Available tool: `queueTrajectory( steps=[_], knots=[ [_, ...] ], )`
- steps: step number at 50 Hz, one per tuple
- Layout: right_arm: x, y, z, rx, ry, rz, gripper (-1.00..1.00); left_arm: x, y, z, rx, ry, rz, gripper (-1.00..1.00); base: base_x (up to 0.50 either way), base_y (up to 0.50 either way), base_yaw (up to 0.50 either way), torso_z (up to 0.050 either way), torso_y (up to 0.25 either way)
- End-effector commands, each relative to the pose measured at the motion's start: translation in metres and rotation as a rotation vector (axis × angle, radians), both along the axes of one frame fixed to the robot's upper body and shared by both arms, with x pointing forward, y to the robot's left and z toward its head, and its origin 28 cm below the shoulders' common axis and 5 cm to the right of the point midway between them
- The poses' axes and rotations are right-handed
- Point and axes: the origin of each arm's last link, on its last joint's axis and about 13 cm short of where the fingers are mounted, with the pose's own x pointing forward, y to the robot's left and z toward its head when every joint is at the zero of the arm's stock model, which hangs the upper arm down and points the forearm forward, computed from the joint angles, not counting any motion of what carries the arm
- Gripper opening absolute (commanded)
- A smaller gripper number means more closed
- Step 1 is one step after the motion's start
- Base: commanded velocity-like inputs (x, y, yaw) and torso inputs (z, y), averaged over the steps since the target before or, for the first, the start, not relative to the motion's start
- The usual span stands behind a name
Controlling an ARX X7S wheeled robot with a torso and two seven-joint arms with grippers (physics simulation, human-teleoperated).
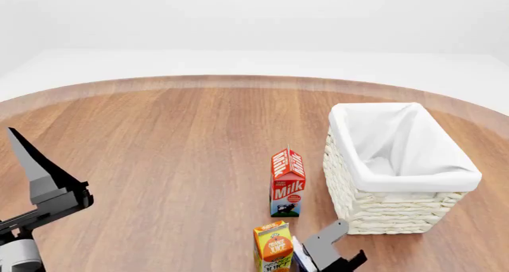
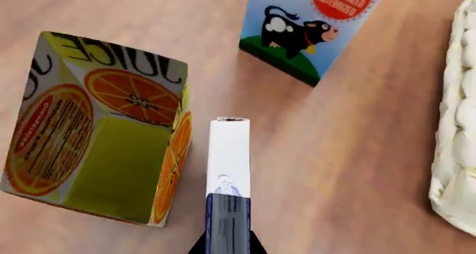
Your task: Pick up the cream cheese box and the butter, and put them in the basket.
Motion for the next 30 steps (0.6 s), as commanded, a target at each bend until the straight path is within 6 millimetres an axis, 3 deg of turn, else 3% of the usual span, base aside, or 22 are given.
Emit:
queueTrajectory(
  steps=[1, 10, 17, 30],
  knots=[
    [0.004, -0.004, 0.041, 0.019, -0.188, -0.029, -1.00, 0.000, 0.003, 0.000, 0.010, -0.006, 0.018, 1.00, 0.00, 0.00, 0.00, 0.000, 0.000],
    [-0.031, -0.008, 0.082, 0.031, -0.321, -0.033, -1.00, -0.001, 0.003, 0.001, 0.012, -0.011, 0.018, 1.00, 0.00, 0.00, 0.00, 0.000, 0.001],
    [-0.051, -0.010, 0.098, 0.064, -0.358, -0.015, -1.00, -0.003, 0.002, 0.003, 0.014, -0.017, 0.017, 1.00, 0.00, 0.00, 0.00, 0.000, 0.000],
    [-0.065, -0.019, 0.130, 0.070, -0.460, -0.047, -1.00, -0.004, 0.002, 0.005, 0.014, -0.023, 0.018, 1.00, 0.00, 0.00, 0.00, 0.000, 0.000]
  ],
)
